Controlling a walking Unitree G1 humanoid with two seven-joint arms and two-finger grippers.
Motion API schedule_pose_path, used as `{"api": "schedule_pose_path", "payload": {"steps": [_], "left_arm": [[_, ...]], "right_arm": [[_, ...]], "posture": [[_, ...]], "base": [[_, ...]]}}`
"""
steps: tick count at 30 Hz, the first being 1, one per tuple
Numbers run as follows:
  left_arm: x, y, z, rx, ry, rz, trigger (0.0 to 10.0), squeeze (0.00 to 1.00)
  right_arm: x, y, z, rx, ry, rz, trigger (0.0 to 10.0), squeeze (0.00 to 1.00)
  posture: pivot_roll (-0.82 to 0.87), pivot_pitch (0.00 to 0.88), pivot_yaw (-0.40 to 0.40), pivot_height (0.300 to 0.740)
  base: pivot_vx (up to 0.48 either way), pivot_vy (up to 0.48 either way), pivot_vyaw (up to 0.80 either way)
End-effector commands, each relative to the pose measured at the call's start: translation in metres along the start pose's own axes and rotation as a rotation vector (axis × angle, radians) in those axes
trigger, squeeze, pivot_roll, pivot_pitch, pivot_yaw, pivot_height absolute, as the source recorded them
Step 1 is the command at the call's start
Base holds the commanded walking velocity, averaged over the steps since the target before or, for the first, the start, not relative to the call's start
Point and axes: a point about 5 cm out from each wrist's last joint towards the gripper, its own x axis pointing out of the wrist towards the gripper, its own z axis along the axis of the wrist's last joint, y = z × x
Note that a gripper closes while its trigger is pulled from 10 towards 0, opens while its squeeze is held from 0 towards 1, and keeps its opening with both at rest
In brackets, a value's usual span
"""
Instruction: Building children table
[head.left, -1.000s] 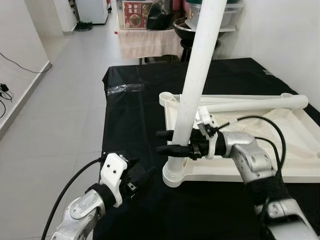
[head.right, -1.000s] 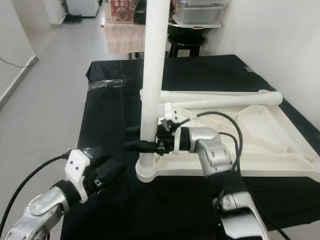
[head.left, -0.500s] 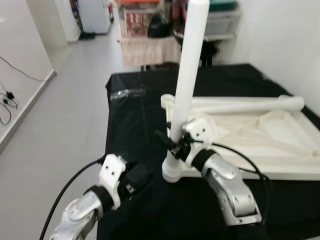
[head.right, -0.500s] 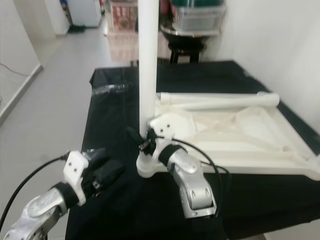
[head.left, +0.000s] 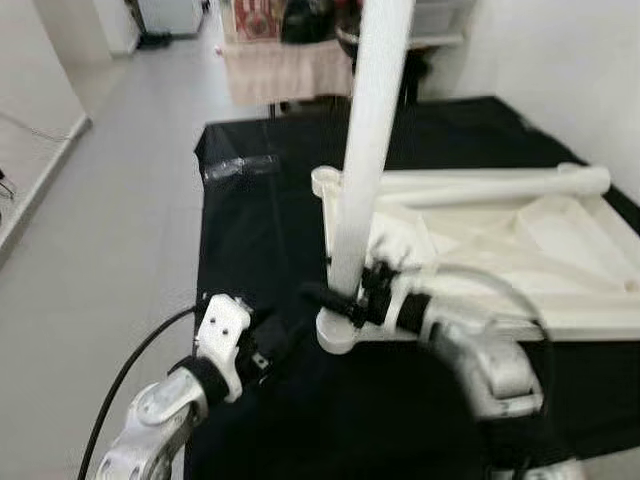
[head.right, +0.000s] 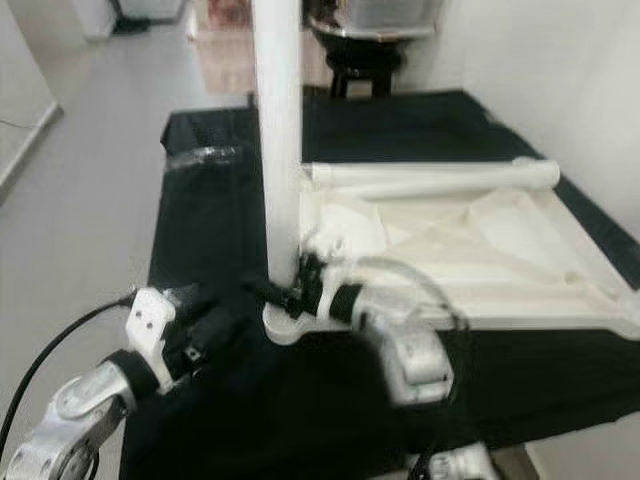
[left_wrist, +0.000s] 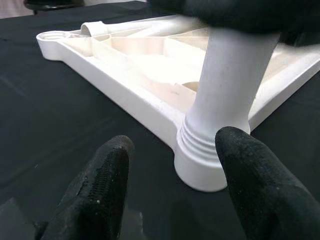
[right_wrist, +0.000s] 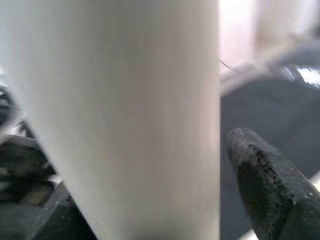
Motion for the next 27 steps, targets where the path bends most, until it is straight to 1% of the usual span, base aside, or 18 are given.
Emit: {"api": "schedule_pose_path", "payload": {"steps": [1,2,4,5,6,7,8,9,12,13,16,19,20,22,24,27], "left_arm": [[-0.002,-0.001,-0.004,-0.013,0.020,0.003,10.0,0.00],[-0.002,0.000,-0.004,-0.014,0.019,0.004,10.0,0.00],[-0.001,-0.001,-0.004,-0.015,0.018,0.004,10.0,0.00],[-0.001,-0.001,-0.004,-0.015,0.018,0.004,10.0,0.00],[-0.001,-0.002,-0.004,-0.016,0.018,0.004,10.0,0.00],[-0.001,-0.002,-0.004,-0.016,0.018,0.004,10.0,0.00],[-0.002,-0.003,-0.004,-0.017,0.019,0.004,10.0,0.00],[-0.002,-0.003,-0.004,-0.017,0.020,0.004,10.0,0.00],[-0.002,-0.004,-0.004,-0.019,0.021,0.002,10.0,0.00],[-0.002,-0.004,-0.004,-0.021,0.021,0.001,10.0,0.00],[-0.002,-0.005,-0.004,-0.023,0.022,-0.002,10.0,0.00],[-0.002,-0.005,-0.004,-0.021,0.019,-0.005,10.0,0.00],[-0.003,-0.005,-0.004,-0.028,0.017,0.000,0.0,0.00],[-0.004,-0.005,-0.003,-0.037,0.013,0.003,0.0,0.00],[-0.004,-0.005,-0.003,-0.039,0.012,0.002,0.0,0.00],[-0.005,-0.005,-0.002,-0.041,0.008,-0.001,0.0,0.00]], "right_arm": [[-0.001,0.002,-0.005,0.000,0.008,0.080,10.0,0.00],[0.000,-0.004,-0.002,-0.035,0.063,0.188,10.0,0.00],[0.004,-0.016,-0.003,-0.043,0.131,0.247,10.0,0.00],[0.004,-0.016,-0.003,-0.043,0.131,0.247,10.0,0.00],[0.007,-0.022,-0.002,-0.024,0.147,0.272,10.0,0.00],[0.007,-0.022,-0.002,-0.024,0.147,0.272,10.0,0.00],[0.011,-0.027,0.001,0.004,0.136,0.291,10.0,0.00],[0.012,-0.029,0.002,0.013,0.132,0.298,10.0,0.00],[0.017,-0.033,0.002,0.004,0.155,0.297,9.8,0.00],[0.017,-0.032,0.002,0.016,0.156,0.327,0.0,0.00],[0.016,-0.033,0.004,0.037,0.152,0.381,0.0,0.00],[0.015,-0.035,0.003,0.032,0.155,0.397,0.0,0.00],[0.012,-0.037,0.001,0.021,0.163,0.383,0.0,0.00],[0.004,-0.039,-0.002,0.004,0.174,0.353,0.0,0.00],[0.001,-0.040,-0.003,-0.001,0.177,0.345,0.0,0.00],[-0.021,-0.040,-0.005,-0.030,0.167,0.271,0.0,0.00]], "posture": [[0.00,0.080,-0.026,0.740],[0.00,0.078,-0.024,0.740],[0.01,0.077,-0.027,0.740],[0.01,0.077,-0.027,0.740],[0.02,0.076,-0.028,0.740],[0.02,0.076,-0.028,0.740],[0.03,0.078,-0.029,0.740],[0.03,0.078,-0.029,0.740],[0.03,0.080,-0.030,0.740],[0.03,0.080,-0.030,0.740],[0.03,0.083,-0.033,0.740],[0.04,0.084,-0.027,0.740],[0.04,0.085,-0.028,0.740],[0.04,0.085,-0.028,0.740],[0.04,0.085,-0.028,0.740],[0.02,0.095,-0.027,0.740]], "base": [[0.000,0.000,0.00],[0.000,0.000,0.00],[0.000,0.000,0.00],[0.000,0.000,0.00],[0.000,0.000,0.00],[0.000,0.000,0.00],[0.000,0.000,0.00],[0.000,0.000,0.00],[0.000,0.000,0.00],[0.000,0.000,0.00],[0.000,0.000,0.00],[0.000,0.000,0.00],[0.000,0.000,0.00],[0.000,0.000,0.00],[0.000,0.000,0.00],[0.000,0.000,0.00]]}}
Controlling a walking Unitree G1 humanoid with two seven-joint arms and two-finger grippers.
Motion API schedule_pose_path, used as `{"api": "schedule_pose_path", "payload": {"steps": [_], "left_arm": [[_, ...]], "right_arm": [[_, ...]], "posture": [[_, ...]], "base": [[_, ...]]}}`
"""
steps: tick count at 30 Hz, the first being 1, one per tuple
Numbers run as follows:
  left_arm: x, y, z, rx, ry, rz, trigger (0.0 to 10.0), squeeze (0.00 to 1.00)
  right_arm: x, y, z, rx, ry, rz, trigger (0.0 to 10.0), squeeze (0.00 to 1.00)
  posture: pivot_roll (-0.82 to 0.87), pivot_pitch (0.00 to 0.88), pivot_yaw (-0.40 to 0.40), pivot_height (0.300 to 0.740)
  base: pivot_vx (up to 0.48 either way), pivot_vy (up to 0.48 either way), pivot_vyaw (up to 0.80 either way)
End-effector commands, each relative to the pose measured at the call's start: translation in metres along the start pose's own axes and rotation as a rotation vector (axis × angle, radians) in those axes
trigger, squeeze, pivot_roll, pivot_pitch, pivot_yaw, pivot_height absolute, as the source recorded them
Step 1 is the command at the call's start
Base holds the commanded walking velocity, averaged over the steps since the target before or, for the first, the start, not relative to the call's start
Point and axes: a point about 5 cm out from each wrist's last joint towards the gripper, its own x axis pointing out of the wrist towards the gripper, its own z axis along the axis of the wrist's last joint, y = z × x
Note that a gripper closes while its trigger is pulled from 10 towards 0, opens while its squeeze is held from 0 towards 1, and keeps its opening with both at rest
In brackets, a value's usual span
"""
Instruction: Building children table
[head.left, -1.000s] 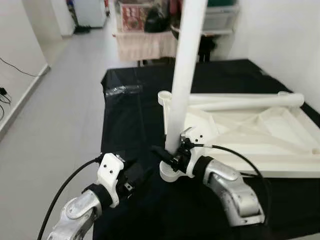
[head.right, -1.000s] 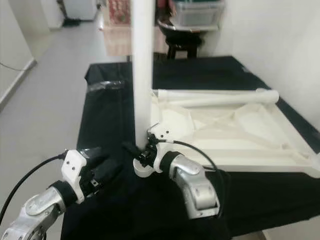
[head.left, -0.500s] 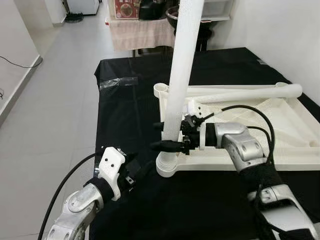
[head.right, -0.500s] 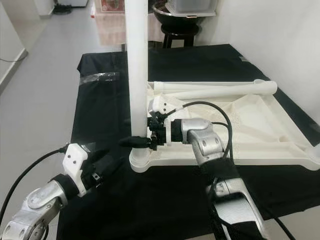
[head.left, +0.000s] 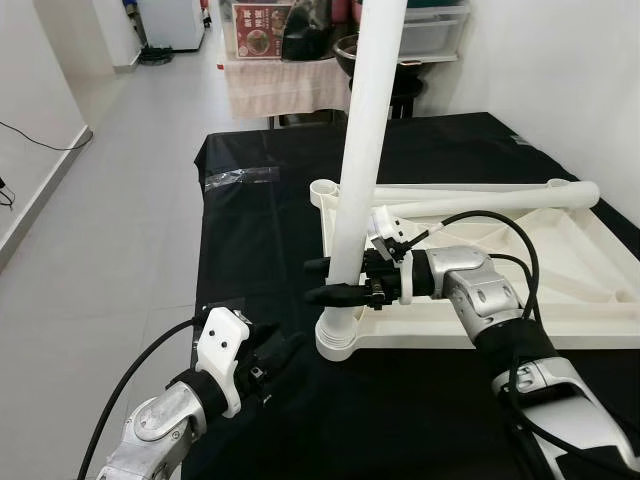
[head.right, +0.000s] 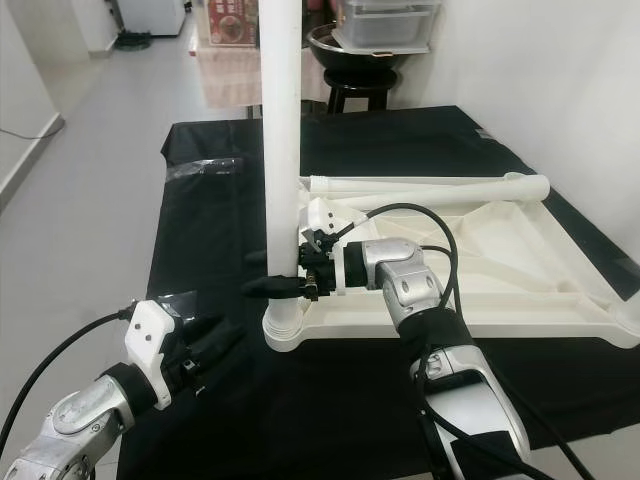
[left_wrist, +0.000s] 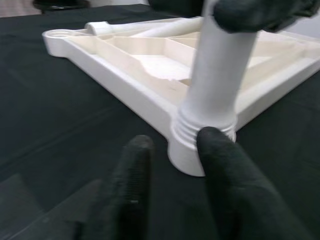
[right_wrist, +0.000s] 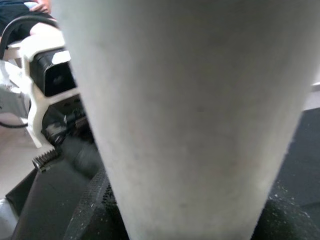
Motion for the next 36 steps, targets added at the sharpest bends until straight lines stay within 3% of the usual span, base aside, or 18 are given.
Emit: {"api": "schedule_pose_path", "payload": {"steps": [1,6,7,8,9,11,12,14,20,21,22,23,24,28,29,30,32,36], "left_arm": [[-0.003,0.000,0.000,-0.008,0.008,0.003,0.0,0.00],[-0.006,0.001,-0.001,-0.012,0.009,0.001,0.0,0.00],[-0.008,0.001,-0.001,-0.008,0.014,0.006,0.0,0.00],[-0.008,0.001,-0.001,-0.008,0.014,0.006,0.0,0.00],[-0.011,0.001,-0.001,-0.005,0.017,0.010,0.0,0.00],[-0.015,-0.001,0.000,0.000,0.021,0.011,0.0,0.00],[-0.017,-0.002,-0.002,-0.019,0.027,0.015,10.0,0.00],[-0.018,-0.005,-0.004,-0.036,0.035,0.012,10.0,0.00],[-0.016,-0.006,-0.004,-0.022,0.042,0.005,10.0,0.00],[-0.015,-0.006,-0.005,-0.020,0.040,0.015,10.0,0.00],[-0.014,-0.005,-0.005,-0.020,0.039,0.019,10.0,0.00],[-0.013,-0.005,-0.005,-0.019,0.039,0.025,10.0,0.00],[-0.012,-0.004,-0.005,-0.017,0.040,0.030,10.0,0.00],[-0.010,-0.002,-0.004,-0.010,0.045,0.050,10.0,0.00],[-0.009,-0.001,-0.003,-0.007,0.046,0.059,10.0,0.00],[-0.008,0.000,-0.003,-0.002,0.044,0.073,10.0,0.00],[-0.005,0.002,-0.003,0.020,0.047,0.089,10.0,0.00],[-0.004,0.003,-0.003,0.048,0.056,0.111,10.0,0.00]], "right_arm": [[-0.017,0.005,-0.009,0.022,0.025,-0.070,0.0,0.00],[-0.008,0.024,-0.026,0.067,0.026,-0.303,0.0,0.00],[0.009,0.038,-0.046,0.161,0.076,-0.583,0.0,0.00],[0.009,0.038,-0.046,0.161,0.076,-0.583,0.0,0.00],[0.013,0.050,-0.059,0.230,0.125,-0.809,0.0,0.00],[0.020,0.066,-0.059,0.046,0.254,-0.902,0.0,0.00],[0.018,0.058,-0.062,0.096,0.224,-0.895,0.0,0.00],[0.015,0.047,-0.066,0.196,0.174,-0.896,0.0,0.00],[0.018,0.040,-0.063,0.215,0.162,-0.852,0.0,0.00],[0.021,0.035,-0.058,0.210,0.148,-0.834,10.0,0.00],[0.023,0.035,-0.054,0.206,0.137,-0.821,10.0,0.00],[0.027,0.035,-0.047,0.200,0.104,-0.763,10.0,0.74],[0.032,0.037,-0.041,0.201,0.071,-0.675,10.0,1.00],[0.035,0.038,-0.013,0.118,-0.057,-0.355,10.0,1.00],[0.032,0.036,-0.010,0.089,-0.059,-0.291,10.0,0.74],[0.028,0.032,-0.010,0.063,-0.043,-0.255,10.0,0.00],[0.020,0.019,-0.013,0.049,0.005,-0.217,10.0,0.00],[0.013,0.013,-0.014,0.048,0.057,-0.100,10.0,0.00]], "posture": [[0.02,0.095,-0.027,0.740],[0.03,0.094,-0.044,0.740],[0.02,0.096,-0.040,0.740],[0.02,0.096,-0.040,0.740],[0.02,0.097,-0.039,0.740],[0.02,0.090,-0.026,0.740],[0.01,0.072,-0.014,0.740],[0.03,0.071,-0.026,0.740],[0.03,0.063,-0.027,0.740],[0.03,0.060,-0.029,0.740],[0.03,0.058,-0.028,0.740],[0.03,0.058,-0.028,0.740],[0.04,0.061,-0.027,0.740],[0.04,0.060,-0.027,0.740],[0.04,0.062,-0.029,0.740],[0.04,0.062,-0.031,0.740],[0.05,0.061,-0.040,0.740],[0.05,0.065,-0.045,0.740]], "base": [[0.000,0.000,0.00],[0.000,0.000,0.00],[0.000,0.000,0.00],[0.000,0.000,0.00],[0.000,0.000,0.00],[0.000,0.000,0.00],[0.000,0.000,0.00],[0.000,0.000,0.00],[0.000,0.000,0.00],[0.000,0.000,0.00],[0.000,0.000,0.00],[0.000,0.000,0.00],[0.000,0.000,0.00],[0.000,0.000,0.00],[0.000,0.000,0.00],[0.000,0.000,0.00],[0.000,0.000,0.00],[0.000,0.000,0.00]]}}
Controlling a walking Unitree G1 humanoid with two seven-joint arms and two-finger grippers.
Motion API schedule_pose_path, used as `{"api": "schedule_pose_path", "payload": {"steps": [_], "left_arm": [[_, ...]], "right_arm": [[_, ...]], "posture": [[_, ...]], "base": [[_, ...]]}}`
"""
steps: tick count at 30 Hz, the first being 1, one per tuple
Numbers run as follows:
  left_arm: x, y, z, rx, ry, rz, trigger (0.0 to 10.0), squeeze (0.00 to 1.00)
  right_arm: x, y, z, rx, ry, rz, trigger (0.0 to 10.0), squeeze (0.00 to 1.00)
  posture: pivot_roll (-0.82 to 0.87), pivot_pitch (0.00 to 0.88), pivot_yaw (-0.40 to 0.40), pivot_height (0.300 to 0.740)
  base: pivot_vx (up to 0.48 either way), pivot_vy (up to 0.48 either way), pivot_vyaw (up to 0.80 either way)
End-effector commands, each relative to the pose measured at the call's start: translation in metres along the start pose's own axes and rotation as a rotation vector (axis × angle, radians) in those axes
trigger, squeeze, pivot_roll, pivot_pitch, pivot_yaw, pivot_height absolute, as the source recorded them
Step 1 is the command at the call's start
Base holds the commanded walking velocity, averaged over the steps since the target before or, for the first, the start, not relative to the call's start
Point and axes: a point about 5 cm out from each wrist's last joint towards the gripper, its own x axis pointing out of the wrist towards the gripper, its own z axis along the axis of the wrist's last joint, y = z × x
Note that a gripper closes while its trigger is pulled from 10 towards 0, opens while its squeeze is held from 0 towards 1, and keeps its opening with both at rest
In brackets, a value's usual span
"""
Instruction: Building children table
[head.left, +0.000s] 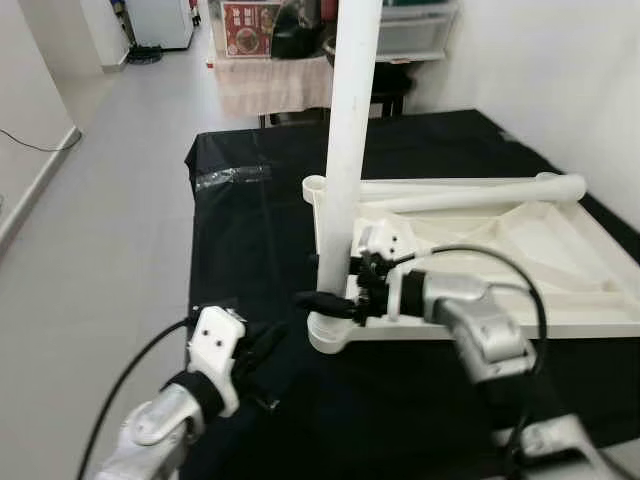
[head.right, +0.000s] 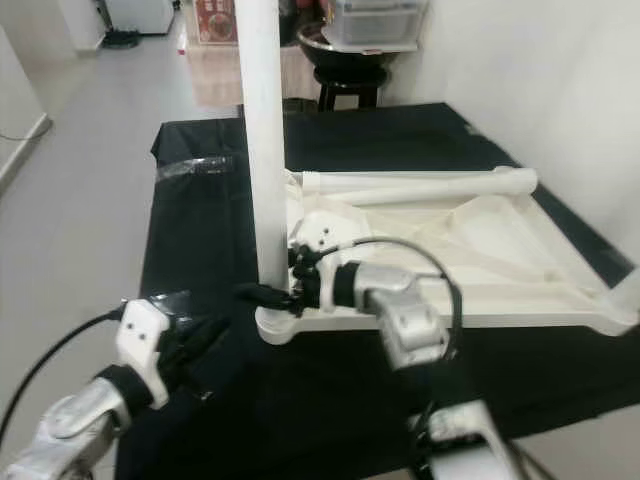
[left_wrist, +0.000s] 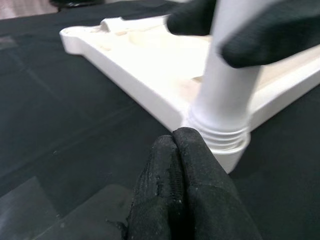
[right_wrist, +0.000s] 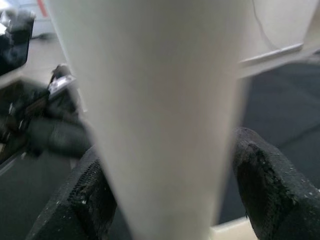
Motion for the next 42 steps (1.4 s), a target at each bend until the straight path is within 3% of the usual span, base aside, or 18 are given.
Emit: {"api": "schedule_pose_path", "payload": {"steps": [1,7,8,10,11,19,23,24,25,26,27,28,34,37,38,40,41,42], "left_arm": [[0.000,0.001,-0.006,0.015,0.032,0.030,10.0,0.00],[0.000,0.005,-0.007,0.044,0.047,0.106,10.0,0.00],[0.001,0.006,-0.007,0.049,0.052,0.115,10.0,0.00],[0.001,0.006,-0.007,0.052,0.055,0.118,10.0,0.00],[0.002,0.005,-0.008,0.043,0.055,0.109,10.0,0.00],[0.003,0.003,-0.008,0.012,0.052,0.077,10.0,0.00],[0.003,0.003,-0.008,0.000,0.056,0.044,10.0,0.00],[0.002,0.002,-0.008,-0.003,0.057,0.023,10.0,0.00],[0.001,0.002,-0.008,-0.007,0.060,0.006,10.0,0.00],[0.001,0.003,-0.007,-0.011,0.060,-0.007,10.0,0.00],[0.001,0.003,-0.007,-0.011,0.067,-0.022,10.0,0.00],[0.001,0.004,-0.008,-0.010,0.072,-0.029,10.0,0.00],[0.004,0.007,-0.010,-0.004,0.093,-0.042,10.0,0.00],[0.005,0.009,-0.012,0.003,0.120,-0.047,10.0,0.00],[0.006,0.009,-0.013,0.006,0.124,-0.042,10.0,0.00],[0.006,0.009,-0.013,0.007,0.127,-0.041,10.0,0.00],[0.007,0.009,-0.014,0.010,0.133,-0.042,10.0,0.00],[0.007,0.009,-0.014,0.013,0.140,-0.043,10.0,0.00]], "right_arm": [[0.003,0.002,-0.005,0.014,0.028,0.105,10.0,0.00],[0.011,-0.002,-0.004,0.020,0.040,0.160,9.7,0.00],[0.012,-0.003,-0.003,0.032,0.028,0.178,0.9,0.00],[0.012,-0.004,-0.002,0.038,0.022,0.189,0.9,0.00],[0.011,-0.007,-0.003,0.034,0.022,0.209,0.0,0.00],[-0.002,-0.010,-0.006,0.035,-0.003,0.188,0.0,0.00],[-0.006,0.001,-0.017,0.045,0.003,0.028,0.0,0.00],[0.006,0.004,-0.023,0.094,-0.014,-0.175,0.0,0.00],[0.019,0.010,-0.033,0.252,-0.079,-0.496,0.0,0.00],[0.026,0.038,-0.053,0.396,-0.027,-0.581,0.0,0.00],[0.019,0.041,-0.038,0.205,-0.029,-0.656,0.0,0.00],[0.016,0.045,-0.024,0.033,-0.034,-0.644,0.0,0.00],[0.032,0.040,-0.041,0.194,0.009,-0.508,0.0,0.00],[0.040,0.045,-0.041,0.181,0.019,-0.406,0.0,0.00],[0.042,0.046,-0.039,0.173,0.017,-0.373,10.0,0.00],[0.043,0.050,-0.037,0.177,0.018,-0.379,10.0,0.00],[0.044,0.053,-0.032,0.173,0.000,-0.348,10.0,1.00],[0.043,0.054,-0.027,0.147,-0.013,-0.317,10.0,1.00]], "posture": [[0.05,0.066,-0.050,0.740],[0.06,0.071,-0.057,0.740],[0.06,0.071,-0.056,0.740],[0.06,0.071,-0.056,0.740],[0.06,0.073,-0.057,0.740],[0.04,0.083,-0.050,0.740],[0.03,0.095,-0.043,0.740],[0.03,0.098,-0.045,0.740],[0.02,0.099,-0.044,0.740],[0.02,0.105,-0.043,0.740],[0.03,0.111,-0.034,0.740],[0.02,0.109,-0.028,0.740],[0.02,0.080,-0.021,0.740],[0.02,0.070,-0.019,0.740],[0.02,0.067,-0.026,0.740],[0.02,0.065,-0.025,0.740],[0.03,0.061,-0.027,0.740],[0.03,0.061,-0.027,0.740]], "base": [[0.000,0.000,0.00],[0.000,0.000,0.00],[0.000,0.000,0.00],[0.000,0.000,0.00],[0.000,0.000,0.00],[0.000,0.000,0.00],[0.000,0.000,0.00],[0.000,0.000,0.00],[0.000,0.000,0.00],[0.000,0.000,0.00],[0.000,0.000,0.00],[0.000,0.000,0.00],[0.000,0.000,0.00],[0.000,0.000,0.00],[0.000,0.000,0.00],[0.000,0.000,0.00],[0.000,0.000,0.00],[0.000,0.000,0.00]]}}
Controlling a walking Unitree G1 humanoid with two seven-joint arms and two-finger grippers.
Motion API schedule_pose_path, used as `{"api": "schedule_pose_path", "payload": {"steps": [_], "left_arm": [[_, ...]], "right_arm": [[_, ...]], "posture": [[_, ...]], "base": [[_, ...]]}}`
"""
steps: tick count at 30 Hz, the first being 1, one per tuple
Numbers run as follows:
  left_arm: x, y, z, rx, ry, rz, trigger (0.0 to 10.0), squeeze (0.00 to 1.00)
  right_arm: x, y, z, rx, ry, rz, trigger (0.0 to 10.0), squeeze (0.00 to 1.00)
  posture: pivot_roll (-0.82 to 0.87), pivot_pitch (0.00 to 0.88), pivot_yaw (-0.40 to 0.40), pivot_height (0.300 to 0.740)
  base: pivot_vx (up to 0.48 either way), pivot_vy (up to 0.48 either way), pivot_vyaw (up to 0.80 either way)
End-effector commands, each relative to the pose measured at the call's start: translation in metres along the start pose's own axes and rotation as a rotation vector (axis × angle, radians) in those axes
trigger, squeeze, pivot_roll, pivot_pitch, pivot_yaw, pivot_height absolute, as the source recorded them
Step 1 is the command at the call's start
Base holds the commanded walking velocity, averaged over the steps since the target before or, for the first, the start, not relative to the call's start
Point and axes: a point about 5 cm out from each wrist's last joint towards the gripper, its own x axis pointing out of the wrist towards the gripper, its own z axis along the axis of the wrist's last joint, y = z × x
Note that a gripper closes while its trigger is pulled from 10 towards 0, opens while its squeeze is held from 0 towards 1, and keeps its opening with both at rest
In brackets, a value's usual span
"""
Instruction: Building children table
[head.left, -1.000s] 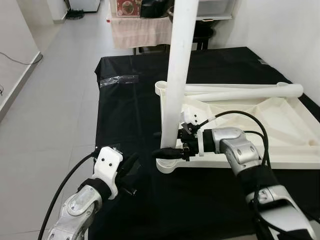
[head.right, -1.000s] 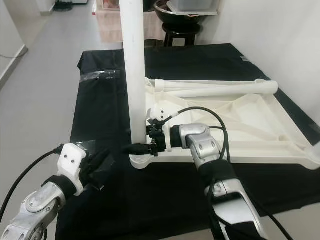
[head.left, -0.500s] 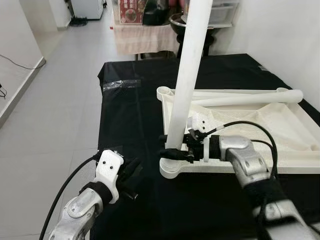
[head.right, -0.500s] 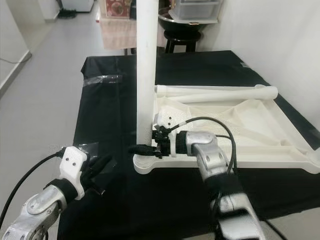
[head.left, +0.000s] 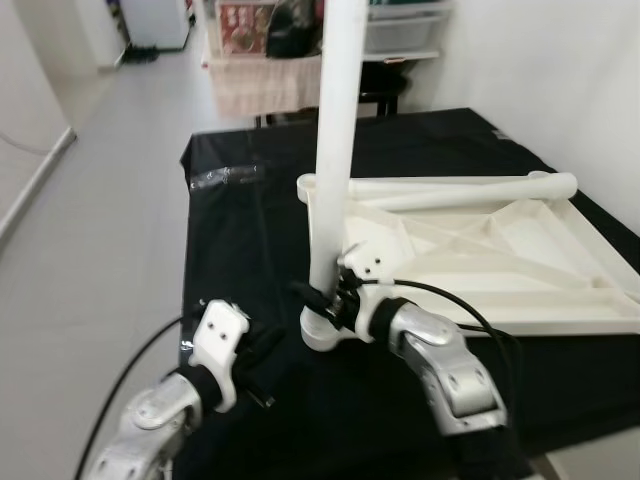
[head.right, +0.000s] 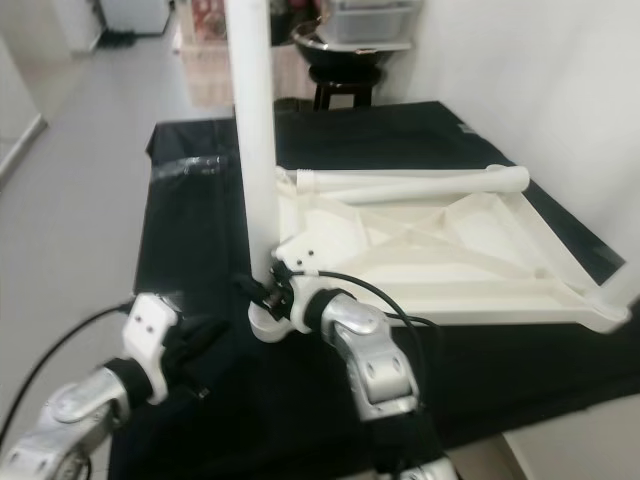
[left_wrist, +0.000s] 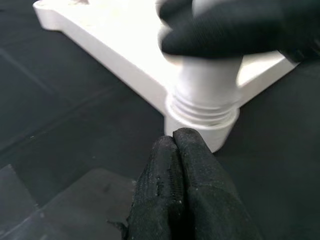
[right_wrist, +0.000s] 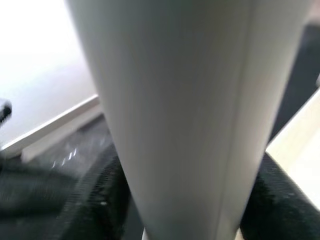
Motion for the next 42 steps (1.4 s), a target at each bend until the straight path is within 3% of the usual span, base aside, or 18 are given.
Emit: {"api": "schedule_pose_path", "payload": {"steps": [1,2,4,5,11,13,18,20,21,22,28,33,35,36,37,39,40,42], "left_arm": [[0.000,0.002,-0.004,0.013,0.039,-0.001,10.0,0.00],[0.000,0.002,-0.004,0.013,0.039,-0.001,10.0,0.00],[0.002,0.001,-0.005,0.027,0.051,-0.002,10.0,0.00],[0.002,0.001,-0.006,0.031,0.054,-0.002,10.0,0.00],[0.003,0.000,-0.007,0.036,0.053,0.001,10.0,0.00],[0.003,0.000,-0.007,0.036,0.053,0.001,10.0,0.00],[0.006,-0.005,-0.006,0.028,0.033,0.004,10.0,0.00],[0.006,-0.006,-0.006,0.026,0.029,0.004,10.0,0.00],[0.007,-0.007,-0.006,0.025,0.024,0.005,10.0,0.00],[0.007,-0.008,-0.005,0.021,0.015,0.003,10.0,0.00],[0.008,-0.012,-0.004,0.003,-0.003,0.001,10.0,0.00],[0.007,-0.011,-0.002,-0.001,-0.010,0.004,10.0,0.00],[0.006,-0.011,-0.001,-0.003,-0.015,0.005,10.0,0.00],[0.006,-0.011,-0.001,-0.003,-0.015,0.005,10.0,0.00],[0.006,-0.010,-0.001,-0.003,-0.020,0.006,10.0,0.00],[0.004,-0.009,0.001,-0.016,-0.038,0.009,10.0,0.00],[0.003,-0.007,0.004,-0.038,-0.068,0.014,10.0,0.00],[0.003,-0.006,0.005,-0.039,-0.080,0.012,10.0,0.00]], "right_arm": [[0.004,0.012,-0.005,0.016,0.022,0.087,10.0,1.00],[0.004,0.012,-0.005,0.016,0.022,0.087,10.0,1.00],[0.000,0.013,0.006,0.010,-0.033,0.245,10.0,1.00],[-0.001,0.010,0.010,-0.012,-0.042,0.332,10.0,0.04],[-0.003,-0.013,0.010,-0.067,0.026,0.540,10.0,0.00],[-0.003,-0.013,0.010,-0.067,0.026,0.540,10.0,0.00],[0.005,-0.037,0.024,-0.076,0.052,0.572,10.0,0.00],[0.006,-0.040,0.027,-0.075,0.048,0.580,9.3,0.00],[0.007,-0.043,0.031,-0.070,0.041,0.597,4.2,0.00],[0.007,-0.045,0.035,-0.068,0.035,0.616,0.0,0.00],[0.003,-0.048,0.043,-0.076,0.004,0.668,0.0,0.00],[-0.005,-0.046,0.029,-0.084,0.016,0.600,0.0,0.00],[-0.006,-0.042,0.017,-0.054,-0.002,0.356,0.0,0.00],[-0.006,-0.042,0.017,-0.054,-0.002,0.356,0.0,0.00],[-0.003,-0.040,0.014,-0.019,-0.032,0.205,0.0,0.00],[0.001,-0.035,0.000,0.194,-0.074,-0.123,0.0,0.00],[0.002,-0.015,-0.013,0.060,-0.006,-0.109,0.0,0.00],[0.003,-0.018,-0.012,0.055,-0.005,-0.105,0.0,0.00]], "posture": [[0.03,0.061,-0.027,0.740],[0.03,0.061,-0.027,0.740],[0.04,0.047,-0.032,0.740],[0.05,0.044,-0.033,0.740],[0.04,0.037,-0.036,0.740],[0.04,0.037,-0.036,0.740],[0.04,0.028,-0.053,0.740],[0.03,0.026,-0.056,0.740],[0.03,0.026,-0.056,0.740],[0.02,0.029,-0.062,0.740],[0.02,0.040,-0.061,0.740],[-0.01,0.053,-0.059,0.740],[-0.02,0.062,-0.069,0.740],[-0.02,0.062,-0.069,0.740],[-0.03,0.067,-0.072,0.740],[-0.03,0.068,-0.070,0.740],[-0.04,0.077,-0.051,0.740],[-0.05,0.070,-0.044,0.740]], "base": [[0.000,0.000,0.00],[0.000,0.000,0.00],[0.000,0.000,0.00],[0.000,0.000,0.00],[0.000,0.000,0.00],[0.000,0.000,0.00],[0.000,0.000,0.00],[0.000,0.000,0.00],[0.000,0.000,0.00],[0.000,0.000,0.00],[0.000,0.000,0.00],[0.000,0.000,0.00],[0.000,0.000,0.00],[0.000,0.000,0.00],[0.000,0.000,0.00],[0.000,0.000,0.00],[0.000,0.000,0.00],[0.000,0.000,0.00]]}}
